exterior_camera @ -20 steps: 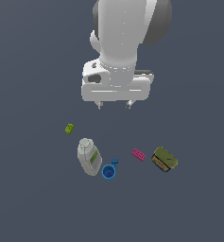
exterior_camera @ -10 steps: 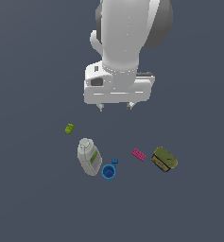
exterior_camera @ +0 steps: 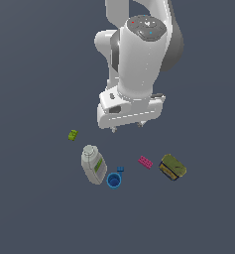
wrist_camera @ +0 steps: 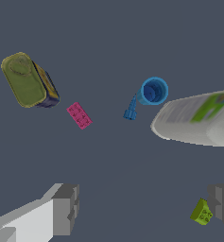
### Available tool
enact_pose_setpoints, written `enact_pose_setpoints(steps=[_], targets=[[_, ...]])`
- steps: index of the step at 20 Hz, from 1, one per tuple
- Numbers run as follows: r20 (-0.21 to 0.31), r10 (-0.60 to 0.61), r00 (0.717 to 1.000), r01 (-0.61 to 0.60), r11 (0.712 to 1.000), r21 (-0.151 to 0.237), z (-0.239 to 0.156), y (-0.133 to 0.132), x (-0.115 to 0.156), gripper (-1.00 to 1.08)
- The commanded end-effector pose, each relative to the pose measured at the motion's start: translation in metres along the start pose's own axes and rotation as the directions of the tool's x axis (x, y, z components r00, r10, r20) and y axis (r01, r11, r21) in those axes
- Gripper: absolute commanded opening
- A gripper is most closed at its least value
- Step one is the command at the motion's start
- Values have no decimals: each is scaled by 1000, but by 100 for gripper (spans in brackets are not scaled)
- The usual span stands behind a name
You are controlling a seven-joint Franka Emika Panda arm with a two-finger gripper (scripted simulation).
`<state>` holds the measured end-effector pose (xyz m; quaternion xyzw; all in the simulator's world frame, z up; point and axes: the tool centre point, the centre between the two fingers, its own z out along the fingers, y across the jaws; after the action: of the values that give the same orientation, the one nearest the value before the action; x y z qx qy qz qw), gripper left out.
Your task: Pick up a designated object from a clutter of objects.
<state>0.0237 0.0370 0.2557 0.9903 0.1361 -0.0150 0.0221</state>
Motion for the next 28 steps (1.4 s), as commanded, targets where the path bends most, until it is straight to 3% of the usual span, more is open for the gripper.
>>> enact_pose_setpoints(steps=[1,6,12,19,24,28], targets=[[-2,-70,998,70,998,-2,20,-8,10,100],[-12,-246,969,246,969,-3,71,-33,32,100],[-28,-432,901,432,902,3,130,-64,49,100],[-45,-555,831,555,832,9,173,-89,56,100],[-52,-589,806,591,807,11,187,-97,58,100],[-50,-588,807,589,808,12,187,-97,57,100]])
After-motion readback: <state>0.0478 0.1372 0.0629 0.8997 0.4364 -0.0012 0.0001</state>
